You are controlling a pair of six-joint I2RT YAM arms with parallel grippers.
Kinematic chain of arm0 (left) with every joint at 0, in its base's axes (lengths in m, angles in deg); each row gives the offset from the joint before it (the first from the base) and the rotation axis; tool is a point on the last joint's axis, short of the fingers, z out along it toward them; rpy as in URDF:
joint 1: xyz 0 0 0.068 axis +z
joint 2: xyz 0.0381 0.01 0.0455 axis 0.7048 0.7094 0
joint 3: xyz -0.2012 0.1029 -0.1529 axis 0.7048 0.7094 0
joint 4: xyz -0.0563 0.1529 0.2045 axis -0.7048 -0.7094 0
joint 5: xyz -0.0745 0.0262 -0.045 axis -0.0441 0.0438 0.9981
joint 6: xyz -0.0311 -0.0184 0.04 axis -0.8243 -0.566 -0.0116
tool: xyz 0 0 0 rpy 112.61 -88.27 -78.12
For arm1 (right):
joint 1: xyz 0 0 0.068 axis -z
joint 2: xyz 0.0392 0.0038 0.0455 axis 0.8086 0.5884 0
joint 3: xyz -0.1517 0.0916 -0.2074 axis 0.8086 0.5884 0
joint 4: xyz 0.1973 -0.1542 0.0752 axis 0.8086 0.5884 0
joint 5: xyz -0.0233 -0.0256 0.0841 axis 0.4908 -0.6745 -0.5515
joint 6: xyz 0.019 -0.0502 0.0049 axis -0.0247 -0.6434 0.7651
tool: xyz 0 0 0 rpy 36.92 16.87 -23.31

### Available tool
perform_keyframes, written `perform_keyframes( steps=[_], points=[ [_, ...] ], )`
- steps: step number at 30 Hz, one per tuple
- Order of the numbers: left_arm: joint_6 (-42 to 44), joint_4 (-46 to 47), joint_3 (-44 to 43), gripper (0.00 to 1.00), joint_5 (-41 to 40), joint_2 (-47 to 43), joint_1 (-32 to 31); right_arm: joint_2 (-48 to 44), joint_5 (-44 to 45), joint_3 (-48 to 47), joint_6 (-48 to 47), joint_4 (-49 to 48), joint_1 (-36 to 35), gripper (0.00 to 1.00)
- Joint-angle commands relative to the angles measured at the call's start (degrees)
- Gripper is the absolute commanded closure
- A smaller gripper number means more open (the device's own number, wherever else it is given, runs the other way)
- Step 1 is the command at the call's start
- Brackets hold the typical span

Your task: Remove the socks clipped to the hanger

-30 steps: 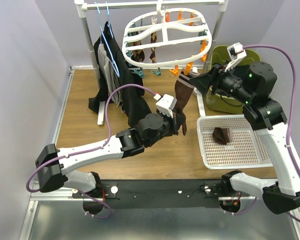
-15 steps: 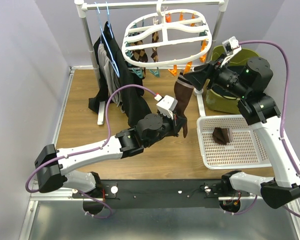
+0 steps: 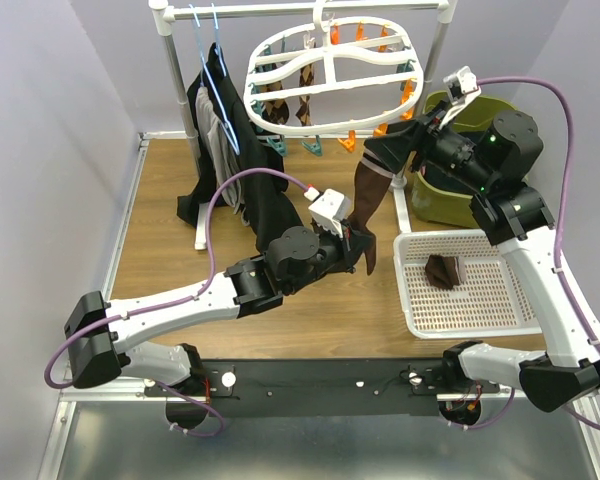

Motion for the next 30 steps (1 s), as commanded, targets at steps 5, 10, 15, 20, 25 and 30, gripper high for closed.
perform_keyframes(
  steps=[5,10,15,20,25,30],
  points=[
    [-1.06,-0.4,1.0,1.0,2.29,-1.18,-0.21,0.8,0.43,-0.01,0.13,-1.88,-0.23,0.34],
    [-1.06,-0.4,1.09,1.0,2.65,-1.89,-0.21,1.15,0.78,0.35,0.31,-2.67,-0.23,0.37],
    [-1.24,-0.58,1.09,1.0,2.73,-2.15,-0.21,1.41,0.6,0.96,1.18,-3.9,-0.23,0.47],
    [-1.77,-0.58,1.7,1.0,3.26,-2.24,-0.21,1.06,1.22,1.75,1.71,-4.25,-0.23,0.64],
    [-2.56,-0.58,3.01,1.0,4.05,-3.21,-0.21,1.15,2.44,1.84,1.8,-3.55,-0.23,0.85],
    [-3.17,-0.66,3.98,1.0,5.28,-4.7,-0.21,1.23,3.33,1.67,1.98,-2.59,-0.32,0.99]
  ],
)
